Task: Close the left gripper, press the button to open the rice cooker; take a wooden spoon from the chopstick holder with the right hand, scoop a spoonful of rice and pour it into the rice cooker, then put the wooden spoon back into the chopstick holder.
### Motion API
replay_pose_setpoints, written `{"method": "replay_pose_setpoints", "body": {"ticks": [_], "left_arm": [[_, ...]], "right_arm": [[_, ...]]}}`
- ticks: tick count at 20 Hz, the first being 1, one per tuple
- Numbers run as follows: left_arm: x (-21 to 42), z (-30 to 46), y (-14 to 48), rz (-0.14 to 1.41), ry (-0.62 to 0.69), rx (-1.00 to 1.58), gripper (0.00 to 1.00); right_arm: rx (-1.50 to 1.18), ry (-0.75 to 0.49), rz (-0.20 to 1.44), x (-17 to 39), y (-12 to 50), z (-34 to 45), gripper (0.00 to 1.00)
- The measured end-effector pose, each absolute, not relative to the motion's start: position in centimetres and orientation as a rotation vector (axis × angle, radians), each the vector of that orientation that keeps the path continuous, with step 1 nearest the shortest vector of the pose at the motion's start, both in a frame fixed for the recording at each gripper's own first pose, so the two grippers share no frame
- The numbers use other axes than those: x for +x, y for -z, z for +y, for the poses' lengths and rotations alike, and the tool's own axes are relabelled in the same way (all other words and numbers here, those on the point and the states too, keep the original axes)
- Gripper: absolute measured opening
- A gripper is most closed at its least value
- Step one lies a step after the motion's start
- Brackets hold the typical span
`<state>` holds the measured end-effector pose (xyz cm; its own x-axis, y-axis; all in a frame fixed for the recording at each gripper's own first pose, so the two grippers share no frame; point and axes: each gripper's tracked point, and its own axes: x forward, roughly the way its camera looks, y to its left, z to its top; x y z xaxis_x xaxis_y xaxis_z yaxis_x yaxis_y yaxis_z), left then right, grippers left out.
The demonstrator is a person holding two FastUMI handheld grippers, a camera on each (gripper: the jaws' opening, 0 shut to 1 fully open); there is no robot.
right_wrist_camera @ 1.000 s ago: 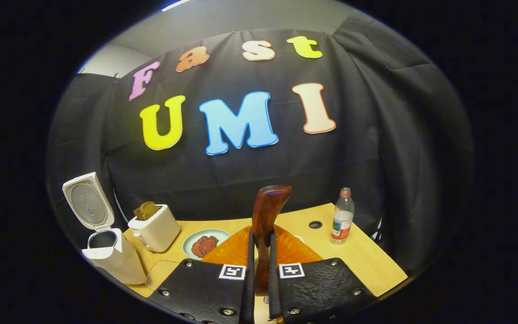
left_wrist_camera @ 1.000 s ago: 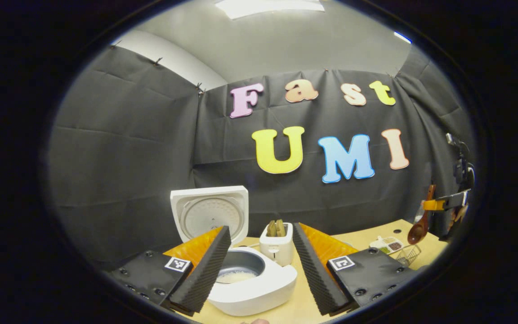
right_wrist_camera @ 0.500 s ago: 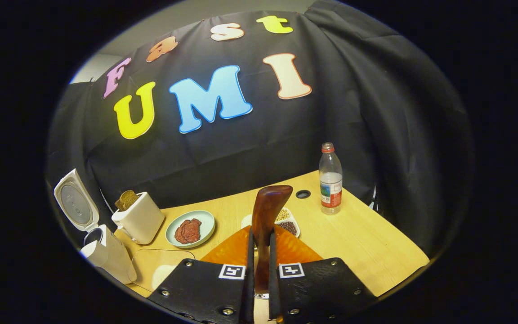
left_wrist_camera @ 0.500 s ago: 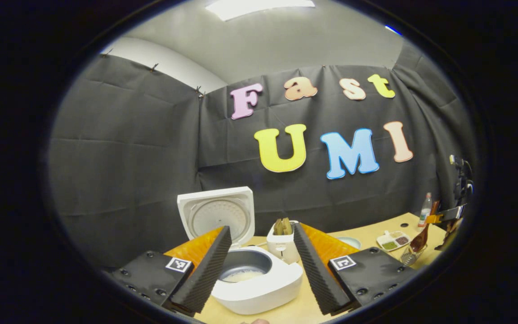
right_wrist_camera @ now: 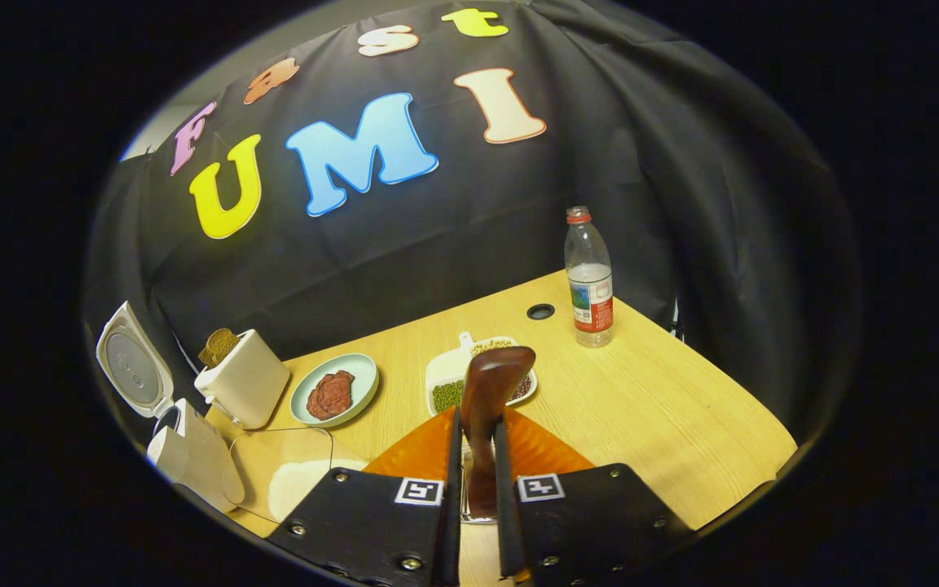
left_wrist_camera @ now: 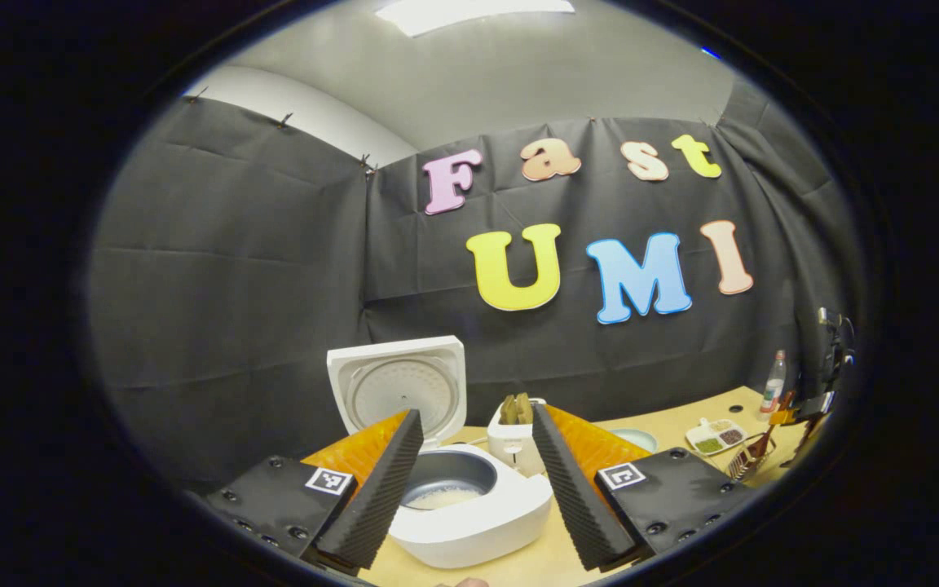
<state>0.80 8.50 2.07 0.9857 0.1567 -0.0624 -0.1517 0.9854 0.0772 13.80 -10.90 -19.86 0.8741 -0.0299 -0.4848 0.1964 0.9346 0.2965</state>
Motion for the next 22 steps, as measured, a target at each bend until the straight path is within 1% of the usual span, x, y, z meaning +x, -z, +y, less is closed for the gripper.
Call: {"method": "replay_pose_setpoints", "body": {"ticks": [1, 2, 3, 4, 5, 6, 12, 15, 17, 21, 22], "left_arm": [[1.1, 8.5, -1.9, 0.069, -0.152, 0.063, 0.99], [1.3, 8.5, -1.9, 0.069, -0.151, 0.053, 0.99], [1.7, 8.5, -1.9, 0.068, -0.147, 0.042, 0.94], [1.9, 8.4, -2.0, 0.065, -0.143, 0.034, 0.89], [2.2, 8.4, -2.0, 0.063, -0.138, 0.032, 0.89], [2.5, 8.5, -1.9, 0.065, -0.137, 0.034, 0.89], [4.8, 10.3, -1.8, 0.078, -0.143, 0.027, 0.89], [6.3, 12.4, -3.0, 0.060, -0.175, 0.023, 0.99], [7.6, 14.2, -4.0, 0.049, -0.202, 0.033, 0.99], [10.3, 17.7, -6.9, 0.009, -0.260, 0.050, 0.98], [11.0, 18.3, -7.2, 0.007, -0.268, 0.052, 0.94]], "right_arm": [[0.332, 0.124, 0.484, 13.7, 19.2, -11.0, 0.22], [0.316, 0.129, 0.472, 13.4, 18.4, -11.2, 0.37], [0.295, 0.132, 0.460, 13.2, 17.5, -11.5, 0.49], [0.271, 0.141, 0.446, 12.9, 16.6, -11.8, 0.75], [0.245, 0.151, 0.430, 12.8, 15.6, -12.3, 0.96], [0.224, 0.157, 0.409, 12.3, 14.4, -12.5, 0.98], [0.138, 0.164, 0.285, 10.8, 7.1, -12.2, 0.98], [0.120, 0.148, 0.227, 10.0, 4.3, -10.9, 0.97], [0.110, 0.144, 0.206, 9.7, 3.5, -10.2, 0.97], [0.108, 0.143, 0.223, 9.0, 4.0, -8.9, 0.97], [0.105, 0.146, 0.225, 8.8, 4.1, -8.8, 0.98]]}}
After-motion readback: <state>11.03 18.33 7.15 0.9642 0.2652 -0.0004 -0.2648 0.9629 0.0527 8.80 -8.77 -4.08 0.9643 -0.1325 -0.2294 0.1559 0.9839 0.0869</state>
